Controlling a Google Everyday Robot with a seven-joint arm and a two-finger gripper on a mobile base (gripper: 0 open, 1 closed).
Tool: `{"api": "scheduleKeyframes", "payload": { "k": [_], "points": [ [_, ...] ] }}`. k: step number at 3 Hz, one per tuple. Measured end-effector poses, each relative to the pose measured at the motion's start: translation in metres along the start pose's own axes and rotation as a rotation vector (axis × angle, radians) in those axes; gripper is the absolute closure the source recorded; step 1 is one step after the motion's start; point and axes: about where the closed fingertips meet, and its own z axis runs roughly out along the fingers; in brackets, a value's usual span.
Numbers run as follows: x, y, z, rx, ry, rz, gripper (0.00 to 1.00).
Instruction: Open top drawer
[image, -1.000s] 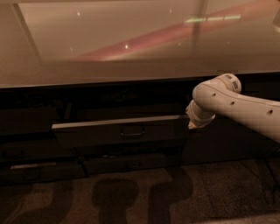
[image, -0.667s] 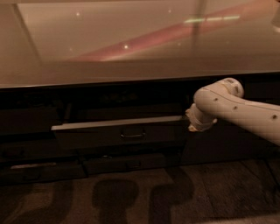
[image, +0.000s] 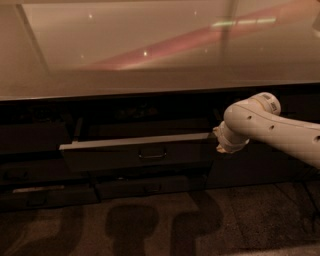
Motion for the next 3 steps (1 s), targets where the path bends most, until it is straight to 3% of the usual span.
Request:
{"api": "scheduleKeyframes", "payload": {
  "k": [3],
  "points": [
    [-0.0001, 0.0085, -0.0025, 0.002, -0.004, -0.008, 1.00]
  ]
}}
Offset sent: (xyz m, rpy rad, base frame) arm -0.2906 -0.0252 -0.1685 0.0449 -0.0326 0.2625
